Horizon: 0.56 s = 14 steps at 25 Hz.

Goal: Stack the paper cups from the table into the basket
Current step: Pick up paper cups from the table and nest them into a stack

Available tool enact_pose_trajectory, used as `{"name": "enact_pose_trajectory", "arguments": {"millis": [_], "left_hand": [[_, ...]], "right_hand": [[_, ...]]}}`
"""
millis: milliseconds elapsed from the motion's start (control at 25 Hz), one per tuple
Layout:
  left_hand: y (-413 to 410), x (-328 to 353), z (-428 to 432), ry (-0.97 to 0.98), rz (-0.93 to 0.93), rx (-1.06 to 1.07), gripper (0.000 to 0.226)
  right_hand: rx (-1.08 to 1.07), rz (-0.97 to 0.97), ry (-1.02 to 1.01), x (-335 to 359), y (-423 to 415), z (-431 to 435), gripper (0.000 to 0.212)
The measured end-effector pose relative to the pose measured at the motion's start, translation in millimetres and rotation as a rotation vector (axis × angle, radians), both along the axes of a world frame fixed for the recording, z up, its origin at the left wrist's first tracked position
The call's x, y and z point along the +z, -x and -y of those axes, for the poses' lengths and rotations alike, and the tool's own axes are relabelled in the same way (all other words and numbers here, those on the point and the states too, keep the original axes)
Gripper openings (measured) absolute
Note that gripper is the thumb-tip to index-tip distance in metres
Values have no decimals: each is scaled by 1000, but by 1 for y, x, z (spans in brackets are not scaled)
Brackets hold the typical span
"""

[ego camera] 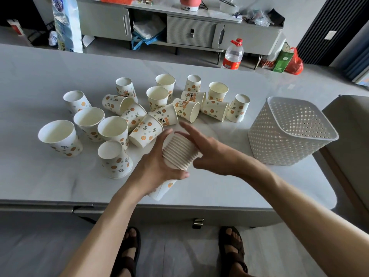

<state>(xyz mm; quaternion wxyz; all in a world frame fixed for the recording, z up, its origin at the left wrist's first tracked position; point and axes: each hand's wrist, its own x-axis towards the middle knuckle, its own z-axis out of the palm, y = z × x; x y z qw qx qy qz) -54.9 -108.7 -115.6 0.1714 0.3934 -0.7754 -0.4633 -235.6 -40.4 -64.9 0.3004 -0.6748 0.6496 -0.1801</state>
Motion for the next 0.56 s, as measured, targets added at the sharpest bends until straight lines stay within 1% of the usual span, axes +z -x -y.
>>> {"name": "enact_pose_trajectory", "arguments": {"millis": [80,120,160,200,240,280,320,400,440,560], "left_hand": [[-3,-2,2,-20,25,29,115],[-4,-3,3,-27,15,36,112],[-5,-3,3,-28,-21,49,109],[-5,-3,3,-25,-73,67,105],[-4,-3,4,-23,-123,86,103],[-4,-4,5,-31,-158,106,103],[-5,-4,5,-47,-178,123,104],[-7,-5,7,-79,-182,138,105],[-9,-5,8,-85,-172,136,105],[-10,-6,10,-81,-146,115,104]], "right_hand": [[-38,292,-149,-6,-8,-1,96],[-59,447,-185,-8,-10,1,95],[-93,578,-185,-9,-9,5,94],[-157,667,-151,-12,-6,11,89],[-245,722,-89,-16,-1,19,80],[-361,699,-6,-20,5,29,69],[-476,611,66,-23,12,39,59],[-601,457,113,-30,21,58,51],[-617,460,113,-28,21,66,50],[-632,585,41,-30,24,87,47]]}}
